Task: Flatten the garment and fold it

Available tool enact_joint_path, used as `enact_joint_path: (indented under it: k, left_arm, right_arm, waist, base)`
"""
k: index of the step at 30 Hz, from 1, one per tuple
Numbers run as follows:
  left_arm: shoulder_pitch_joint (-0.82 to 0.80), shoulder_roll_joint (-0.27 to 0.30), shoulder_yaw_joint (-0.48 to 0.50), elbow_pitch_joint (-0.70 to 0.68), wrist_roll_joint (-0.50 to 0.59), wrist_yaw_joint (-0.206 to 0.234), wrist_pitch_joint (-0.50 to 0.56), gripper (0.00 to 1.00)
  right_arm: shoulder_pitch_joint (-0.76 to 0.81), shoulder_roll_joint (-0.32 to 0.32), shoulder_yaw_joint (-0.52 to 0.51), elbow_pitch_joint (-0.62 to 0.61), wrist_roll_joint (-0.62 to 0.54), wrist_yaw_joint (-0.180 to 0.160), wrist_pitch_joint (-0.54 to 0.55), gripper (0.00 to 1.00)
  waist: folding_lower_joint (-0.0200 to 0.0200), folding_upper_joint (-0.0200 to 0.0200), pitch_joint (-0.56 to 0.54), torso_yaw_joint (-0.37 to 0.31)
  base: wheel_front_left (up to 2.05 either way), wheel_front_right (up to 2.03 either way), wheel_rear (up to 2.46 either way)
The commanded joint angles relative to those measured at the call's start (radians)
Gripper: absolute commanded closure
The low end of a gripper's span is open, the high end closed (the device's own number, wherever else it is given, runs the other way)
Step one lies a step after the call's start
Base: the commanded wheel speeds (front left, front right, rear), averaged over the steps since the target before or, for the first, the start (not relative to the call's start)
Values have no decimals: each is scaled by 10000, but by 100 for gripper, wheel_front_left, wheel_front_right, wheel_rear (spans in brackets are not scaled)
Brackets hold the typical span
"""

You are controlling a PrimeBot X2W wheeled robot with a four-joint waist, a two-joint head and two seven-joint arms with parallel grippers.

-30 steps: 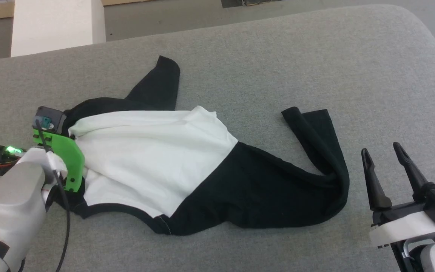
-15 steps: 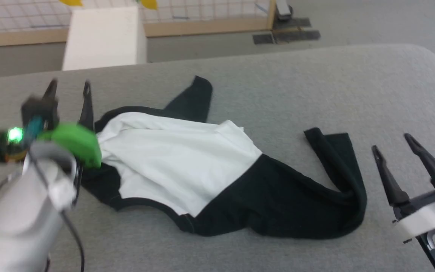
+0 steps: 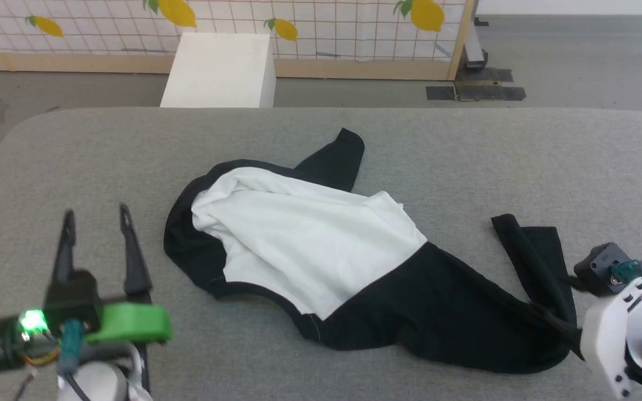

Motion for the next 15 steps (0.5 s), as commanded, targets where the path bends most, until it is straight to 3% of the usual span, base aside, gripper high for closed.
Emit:
enact_joint_path:
  k: [1,7,15]
  left_arm:
    - [285,-178,121,-133,226,-115,-35,0]
    - [771,-937,536,-263,787,-775,-35,0]
    - [416,-1680,1014,63,1304,-1592,-35,0]
  right_arm:
    - [-182,-125,95,5,262,-17,385,0]
    - [-307,13,204,1105,1080,-17,1206,0]
    - [-382,1068,1494,3030,1417,-17,773,0]
  waist:
    - [0,0,17,112]
    - [0,0,365,416]
    - [0,0,853,617]
  base:
    - [0,0,0]
    - [0,0,0]
    - [0,0,0]
